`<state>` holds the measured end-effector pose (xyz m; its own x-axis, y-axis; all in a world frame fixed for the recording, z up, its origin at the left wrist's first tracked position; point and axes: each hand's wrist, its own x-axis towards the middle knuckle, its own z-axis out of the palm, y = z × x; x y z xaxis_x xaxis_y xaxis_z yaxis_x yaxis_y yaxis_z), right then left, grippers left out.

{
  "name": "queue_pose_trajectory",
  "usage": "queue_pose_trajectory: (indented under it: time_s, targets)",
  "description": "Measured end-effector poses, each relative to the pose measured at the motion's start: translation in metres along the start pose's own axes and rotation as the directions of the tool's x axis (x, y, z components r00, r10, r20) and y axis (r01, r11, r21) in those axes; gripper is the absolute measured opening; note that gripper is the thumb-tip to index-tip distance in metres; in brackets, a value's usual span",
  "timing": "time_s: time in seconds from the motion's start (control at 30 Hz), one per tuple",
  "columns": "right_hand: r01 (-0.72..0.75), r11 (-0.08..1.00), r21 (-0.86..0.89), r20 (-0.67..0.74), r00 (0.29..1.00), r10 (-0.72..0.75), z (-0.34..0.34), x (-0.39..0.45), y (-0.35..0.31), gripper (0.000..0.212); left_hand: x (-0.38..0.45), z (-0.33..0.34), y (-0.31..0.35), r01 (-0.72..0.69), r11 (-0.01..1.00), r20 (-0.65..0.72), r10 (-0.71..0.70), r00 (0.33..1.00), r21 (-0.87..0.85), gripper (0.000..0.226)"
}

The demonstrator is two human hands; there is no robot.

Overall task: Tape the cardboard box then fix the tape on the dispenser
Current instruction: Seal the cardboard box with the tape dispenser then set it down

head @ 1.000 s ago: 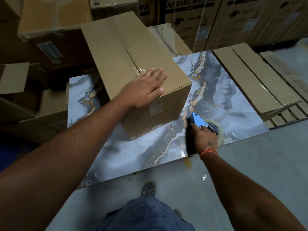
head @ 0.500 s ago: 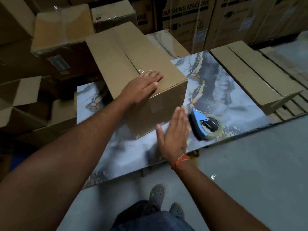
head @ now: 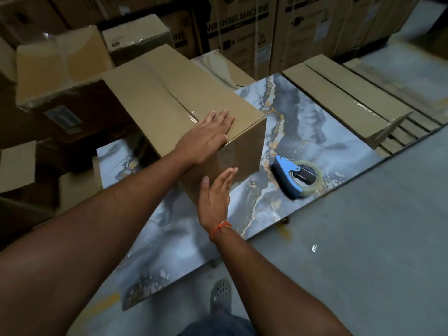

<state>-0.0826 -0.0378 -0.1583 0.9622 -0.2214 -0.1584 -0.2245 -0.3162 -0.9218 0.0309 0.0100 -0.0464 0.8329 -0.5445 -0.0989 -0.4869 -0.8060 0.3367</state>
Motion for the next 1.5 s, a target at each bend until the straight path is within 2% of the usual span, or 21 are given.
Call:
queue_pose_trajectory:
  time_s: [0.1,0.2,0.3,0.4,0.47,0.53,0.63,0.8,0.97,1.07,1.13,1.23,1.27,1.33,1.4,1.43,1.5]
  targets:
    - [-0.086,0.994,0.064,0.036,0.996,0.083,0.004,0.003,0.004,0.079,0.002,0.001,-0.004,-0.021,0.999,-0.008,0.021,1.0,0.031,0.069]
    - [-0.083,0.993,0.084,-0.043,0.995,0.086,0.001,0.006,-0.002,0.078,0.004,0.003,-0.004,-0.038,0.998,-0.013,0.039,0.999,0.057,0.069]
    - [0.058,0.997,0.059,-0.246,0.968,-0.042,-0.006,0.008,-0.026,0.084,0.002,0.001,-0.006,-0.059,0.997,-0.013,0.059,0.998,0.042,0.071]
    - [0.217,0.976,0.005,-0.314,0.927,-0.204,-0.011,0.015,-0.035,0.078,0.003,-0.002,-0.005,-0.069,0.997,0.007,0.069,0.998,0.035,0.072]
    - [0.197,0.979,0.043,-0.282,0.943,-0.178,-0.005,0.014,-0.033,0.078,0.002,-0.006,-0.013,-0.117,0.991,0.017,0.116,0.993,0.061,0.071]
    - [0.095,0.99,0.108,-0.216,0.974,-0.07,-0.005,0.012,-0.025,0.075,-0.001,-0.01,-0.02,-0.167,0.981,0.009,0.167,0.986,0.098,0.069]
    - [0.002,0.994,0.112,-0.152,0.988,0.015,-0.018,0.01,-0.014,0.071,-0.002,-0.011,-0.024,-0.143,0.984,-0.028,0.147,0.989,0.11,0.071]
    - [0.094,0.992,-0.086,-0.174,0.979,-0.108,-0.054,0.023,-0.012,0.075,0.002,-0.005,-0.018,-0.074,0.993,-0.079,0.082,0.993,0.097,0.065]
    - [0.119,0.977,-0.178,-0.178,0.972,-0.151,-0.095,0.045,0.008,0.061,0.015,0.002,0.017,-0.043,0.997,-0.103,0.05,0.993,0.068,0.061]
    - [0.189,0.948,-0.257,-0.109,0.969,-0.223,-0.124,0.065,0.027,0.051,0.018,0.016,0.048,-0.074,0.994,-0.122,0.083,0.989,0.078,0.063]
    - [0.238,0.93,-0.278,-0.058,0.963,-0.264,-0.146,0.079,0.042,0.039,0.022,0.029,0.068,-0.112,0.99,-0.185,0.127,0.975,0.091,0.063]
    - [0.318,0.894,-0.314,0.028,0.945,-0.327,-0.185,0.101,0.059,0.029,0.03,0.059,0.096,-0.27,0.961,-0.331,0.274,0.903,0.06,0.049]
    - [0.338,0.884,-0.322,0.064,0.94,-0.336,-0.198,0.108,0.064,0.028,0.033,0.072,0.105,-0.29,0.956,-0.372,0.282,0.884,0.036,0.044]
    - [0.367,0.868,-0.335,0.139,0.93,-0.34,-0.22,0.122,0.074,0.029,0.039,0.096,0.124,-0.208,0.975,-0.438,0.152,0.886,-0.083,0.037]
    - [0.38,0.85,-0.365,0.209,0.923,-0.323,-0.237,0.135,0.085,0.028,0.049,0.114,0.14,-0.003,0.956,-0.456,-0.138,0.879,-0.294,0.03]
    - [0.379,0.845,-0.378,0.238,0.922,-0.306,-0.244,0.14,0.09,0.028,0.056,0.121,0.145,0.121,0.912,-0.424,-0.295,0.856,-0.392,0.028]
    - [0.376,0.835,-0.402,0.284,0.918,-0.277,-0.256,0.146,0.097,0.031,0.068,0.137,0.15,0.339,0.752,-0.283,-0.562,0.777,-0.565,0.024]
